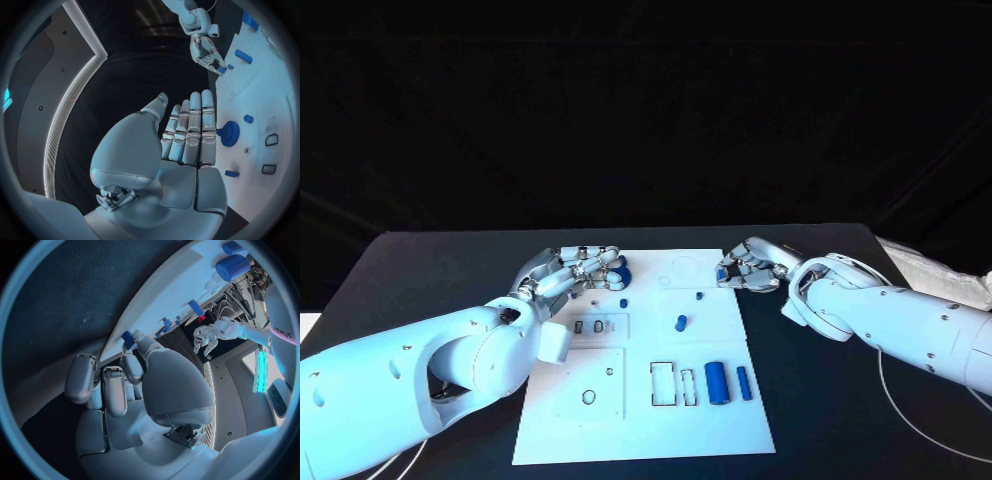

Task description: Assemble the parts on the task board

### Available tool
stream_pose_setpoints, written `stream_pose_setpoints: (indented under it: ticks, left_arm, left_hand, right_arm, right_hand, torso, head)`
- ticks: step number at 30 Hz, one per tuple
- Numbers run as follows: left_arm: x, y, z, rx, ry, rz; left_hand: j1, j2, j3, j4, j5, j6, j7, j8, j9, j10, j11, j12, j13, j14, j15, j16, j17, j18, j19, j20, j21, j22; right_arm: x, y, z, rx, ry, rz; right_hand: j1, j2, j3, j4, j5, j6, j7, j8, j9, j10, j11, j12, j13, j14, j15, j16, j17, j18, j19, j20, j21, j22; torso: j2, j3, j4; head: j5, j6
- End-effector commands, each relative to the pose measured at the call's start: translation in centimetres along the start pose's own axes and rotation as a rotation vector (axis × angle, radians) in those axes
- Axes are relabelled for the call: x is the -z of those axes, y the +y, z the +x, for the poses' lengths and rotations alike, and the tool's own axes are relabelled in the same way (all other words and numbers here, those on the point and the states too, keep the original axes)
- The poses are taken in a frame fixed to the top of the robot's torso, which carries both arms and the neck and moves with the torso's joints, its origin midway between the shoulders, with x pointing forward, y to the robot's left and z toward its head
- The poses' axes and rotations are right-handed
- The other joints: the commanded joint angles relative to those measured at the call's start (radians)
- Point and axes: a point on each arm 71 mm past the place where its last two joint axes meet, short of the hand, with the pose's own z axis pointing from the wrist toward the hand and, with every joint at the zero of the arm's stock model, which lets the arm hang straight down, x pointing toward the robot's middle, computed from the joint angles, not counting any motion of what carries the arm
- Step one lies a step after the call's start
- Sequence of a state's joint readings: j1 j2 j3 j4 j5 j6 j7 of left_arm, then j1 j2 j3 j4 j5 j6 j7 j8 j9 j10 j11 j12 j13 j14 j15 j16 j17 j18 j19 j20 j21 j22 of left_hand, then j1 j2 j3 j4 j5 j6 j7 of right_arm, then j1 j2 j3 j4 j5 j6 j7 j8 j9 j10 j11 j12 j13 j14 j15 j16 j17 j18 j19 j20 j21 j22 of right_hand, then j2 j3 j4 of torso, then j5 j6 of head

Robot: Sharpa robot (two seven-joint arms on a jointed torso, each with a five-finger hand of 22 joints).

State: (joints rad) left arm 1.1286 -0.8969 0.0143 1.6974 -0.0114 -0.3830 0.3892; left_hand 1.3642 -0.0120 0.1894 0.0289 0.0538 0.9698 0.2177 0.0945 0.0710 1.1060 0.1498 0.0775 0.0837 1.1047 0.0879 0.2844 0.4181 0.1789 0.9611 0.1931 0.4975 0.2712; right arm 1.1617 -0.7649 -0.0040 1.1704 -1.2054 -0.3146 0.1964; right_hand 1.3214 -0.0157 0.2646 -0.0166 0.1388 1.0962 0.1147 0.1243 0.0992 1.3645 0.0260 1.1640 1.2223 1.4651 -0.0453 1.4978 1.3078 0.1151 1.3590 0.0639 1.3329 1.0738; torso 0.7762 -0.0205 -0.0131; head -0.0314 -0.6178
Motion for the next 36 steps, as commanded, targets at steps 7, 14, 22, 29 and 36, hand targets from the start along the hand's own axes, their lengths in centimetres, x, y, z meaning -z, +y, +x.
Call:
stream_pose_setpoints:
  ticks: [7, 14, 22, 29, 36]
  left_arm:
    - [0.0, -0.1, 0.0, 0.006, 0.015, 0.007]
    - [0.0, -0.1, -1.2, 0.002, -0.024, 0.011]
    - [-0.3, 0.0, -3.1, -0.005, -0.072, 0.017]
    - [-0.5, 0.1, -5.5, -0.015, -0.143, 0.02]
    - [-0.6, 0.1, -6.1, -0.007, -0.165, 0.019]
  left_hand:
    - [-0.011, 0.001, 0.005, -0.001, 0.006, -0.002, 0.003, -0.002, -0.001, -0.005, 0.005, -0.003, -0.002, 0.003, 0.004, -0.002, -0.002, 0.003, -0.008, 0.002, -0.005, -0.001]
    - [-0.01, 0.001, 0.007, -0.003, 0.006, -0.004, 0.004, -0.003, -0.001, -0.006, 0.005, -0.003, -0.002, 0.005, 0.004, -0.005, -0.003, 0.003, -0.007, 0.002, -0.007, -0.003]
    - [-0.008, 0.002, 0.008, -0.004, 0.006, -0.005, 0.004, -0.004, -0.001, -0.007, 0.006, -0.003, -0.002, 0.007, 0.004, -0.007, -0.003, 0.003, -0.007, 0.003, -0.008, -0.004]
    - [-0.008, 0.002, 0.009, -0.005, 0.006, -0.005, 0.004, -0.004, -0.001, -0.007, 0.005, -0.003, -0.002, 0.007, 0.004, -0.008, -0.003, 0.003, -0.006, 0.003, -0.008, -0.004]
    - [-0.007, 0.002, 0.01, -0.005, 0.006, -0.005, 0.004, -0.004, -0.001, -0.006, 0.005, -0.003, -0.002, 0.008, 0.004, -0.009, -0.003, 0.003, -0.006, 0.003, -0.009, -0.004]
  right_arm:
    - [-0.1, 1.2, -0.2, -0.011, -0.064, 0.01]
    - [-0.1, 4.4, -0.6, -0.069, -0.077, -0.016]
    - [-0.5, 9.2, 0.7, -0.103, -0.014, -0.079]
    - [-1.5, 13.8, 3.9, -0.059, 0.06, -0.125]
    - [-2.5, 16.1, 6.6, 0.01, 0.107, -0.126]
  right_hand:
    - [0.013, 0.032, 0.019, -0.007, -0.012, 0.024, -0.016, 0.01, 0.012, 0.0, -0.011, -0.001, 0.0, 0.079, -0.009, 0.002, 0.133, -0.019, 0.0, -0.01, 0.003, 0.0]
    - [-0.003, 0.038, 0.03, -0.003, 0.005, 0.009, -0.011, 0.0, 0.009, -0.011, -0.008, -0.031, -0.023, 0.079, -0.007, -0.001, 0.13, -0.019, -0.001, -0.011, 0.001, -0.005]
    - [-0.015, 0.042, 0.038, 0.0, 0.014, 0.003, -0.009, -0.006, 0.007, -0.021, -0.006, -0.061, -0.045, 0.078, -0.006, -0.005, 0.124, -0.018, -0.003, -0.01, -0.002, -0.011]
    - [-0.015, 0.04, 0.046, -0.005, 0.023, 0.002, -0.008, -0.008, 0.007, -0.026, -0.006, -0.076, -0.056, 0.076, -0.006, -0.01, 0.114, -0.018, -0.003, -0.009, -0.003, -0.013]
    - [-0.026, 0.033, 0.047, -0.004, 0.027, 0.001, -0.007, -0.01, 0.007, -0.028, -0.004, -0.085, -0.062, 0.074, -0.005, -0.015, 0.107, -0.017, -0.005, -0.009, -0.006, -0.017]
  torso:
    - [-0.001, 0.0002, 0.0006]
    - [-0.009, -0.0007, -0.0015]
    - [-0.026, -0.0096, 0.0026]
    - [-0.039, -0.0152, 0.0098]
    - [-0.043, -0.024, 0.0182]
  head:
    - [0.003, -0.001]
    - [0.01, -0.001]
    - [0.024, -0.013]
    - [0.047, -0.032]
    - [0.056, -0.045]
